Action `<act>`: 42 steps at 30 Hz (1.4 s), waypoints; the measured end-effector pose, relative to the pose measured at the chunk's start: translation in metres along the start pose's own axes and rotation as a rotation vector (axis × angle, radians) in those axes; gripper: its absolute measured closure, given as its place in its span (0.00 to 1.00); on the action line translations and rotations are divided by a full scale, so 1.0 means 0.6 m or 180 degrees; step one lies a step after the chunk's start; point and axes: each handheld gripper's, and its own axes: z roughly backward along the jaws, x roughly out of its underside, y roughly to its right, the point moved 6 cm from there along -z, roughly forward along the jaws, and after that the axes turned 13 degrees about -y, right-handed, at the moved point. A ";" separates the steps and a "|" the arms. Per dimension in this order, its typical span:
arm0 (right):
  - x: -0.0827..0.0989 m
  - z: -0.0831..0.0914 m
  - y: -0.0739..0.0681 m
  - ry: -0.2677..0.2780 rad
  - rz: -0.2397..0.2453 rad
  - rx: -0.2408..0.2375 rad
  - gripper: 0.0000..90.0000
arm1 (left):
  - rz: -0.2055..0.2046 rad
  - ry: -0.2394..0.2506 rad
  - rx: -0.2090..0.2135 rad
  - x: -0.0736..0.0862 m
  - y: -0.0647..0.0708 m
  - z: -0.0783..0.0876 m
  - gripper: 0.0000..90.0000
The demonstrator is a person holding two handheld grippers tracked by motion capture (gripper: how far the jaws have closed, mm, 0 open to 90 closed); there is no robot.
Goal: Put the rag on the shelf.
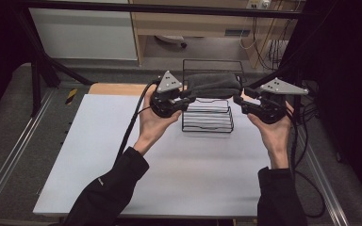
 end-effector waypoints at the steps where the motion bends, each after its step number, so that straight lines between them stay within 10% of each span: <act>1: 0.003 -0.001 0.000 -0.0021 -0.0019 -0.0005 0.57 | 0.0000 -0.0010 0.0001 0.002 0.001 -0.001 0.81; 25: 0.103 -0.088 0.017 -0.0343 -0.0276 -0.0078 0.33 | 0.0142 -0.0441 -0.0023 0.075 -0.017 -0.066 0.67; 42: 0.117 -0.068 -0.020 -0.0443 -0.0196 -0.0384 0.03 | 0.0154 -0.0760 -0.0055 0.154 -0.042 -0.010 0.24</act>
